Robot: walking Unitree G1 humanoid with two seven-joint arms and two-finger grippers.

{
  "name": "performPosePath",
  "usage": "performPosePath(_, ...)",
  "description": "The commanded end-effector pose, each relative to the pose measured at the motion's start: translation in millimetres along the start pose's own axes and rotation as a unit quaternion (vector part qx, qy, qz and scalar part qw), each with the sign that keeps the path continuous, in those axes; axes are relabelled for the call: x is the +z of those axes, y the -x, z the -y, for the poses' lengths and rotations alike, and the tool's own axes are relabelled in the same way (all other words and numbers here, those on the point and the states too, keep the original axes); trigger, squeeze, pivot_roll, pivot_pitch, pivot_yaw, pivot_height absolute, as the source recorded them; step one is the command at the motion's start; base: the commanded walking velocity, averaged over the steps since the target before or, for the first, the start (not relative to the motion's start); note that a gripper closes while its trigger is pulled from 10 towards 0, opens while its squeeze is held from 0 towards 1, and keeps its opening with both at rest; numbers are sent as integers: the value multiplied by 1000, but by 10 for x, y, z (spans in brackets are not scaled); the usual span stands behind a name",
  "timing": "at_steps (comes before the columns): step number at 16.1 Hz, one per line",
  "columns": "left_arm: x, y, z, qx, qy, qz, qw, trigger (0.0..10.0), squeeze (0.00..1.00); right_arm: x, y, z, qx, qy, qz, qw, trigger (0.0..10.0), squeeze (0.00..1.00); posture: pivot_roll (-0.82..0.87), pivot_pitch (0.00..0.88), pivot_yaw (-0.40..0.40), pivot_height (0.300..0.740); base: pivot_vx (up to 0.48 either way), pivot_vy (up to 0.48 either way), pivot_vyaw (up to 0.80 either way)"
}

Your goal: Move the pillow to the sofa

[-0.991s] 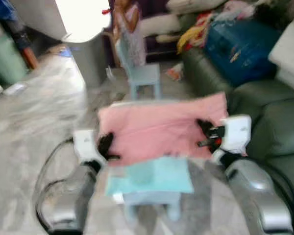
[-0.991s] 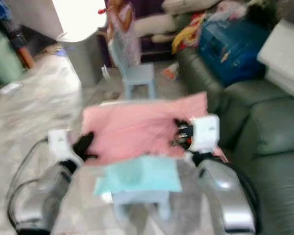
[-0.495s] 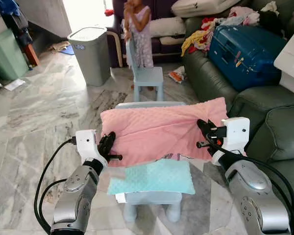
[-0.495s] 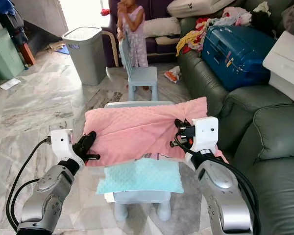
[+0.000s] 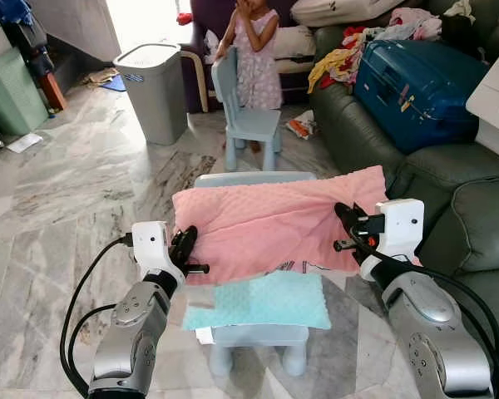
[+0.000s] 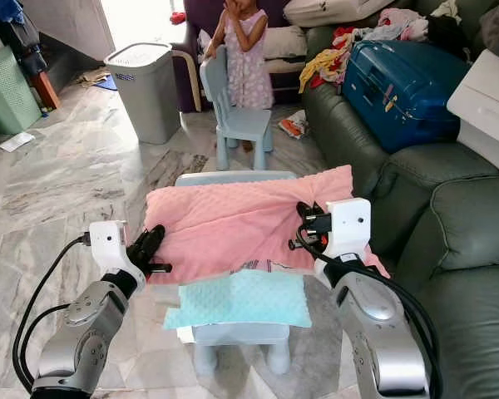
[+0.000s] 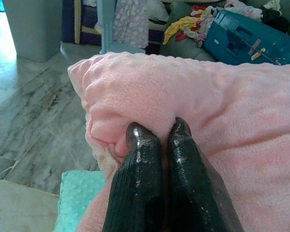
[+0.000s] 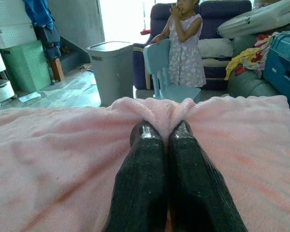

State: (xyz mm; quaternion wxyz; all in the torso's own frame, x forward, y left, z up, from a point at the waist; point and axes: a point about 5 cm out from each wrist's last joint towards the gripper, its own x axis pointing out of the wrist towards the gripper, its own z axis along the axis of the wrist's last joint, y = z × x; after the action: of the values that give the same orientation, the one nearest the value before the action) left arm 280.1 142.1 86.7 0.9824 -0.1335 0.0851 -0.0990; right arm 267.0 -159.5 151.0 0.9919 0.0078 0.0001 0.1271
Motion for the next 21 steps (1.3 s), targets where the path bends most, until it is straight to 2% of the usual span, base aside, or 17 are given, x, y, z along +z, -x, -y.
performPosePath(1,12,-12,-17,2,-5,-3,1000,10000,0,81,-22,-12,3,1,13,1000,10000,0,-216,0,36,740,0,0,0)
performPosePath(21,0,-15,98,-58,17,-2,998,10000,0,73,-4,4,0,-3,5,1000,10000,0,-232,0,36,740,0,0,-789)
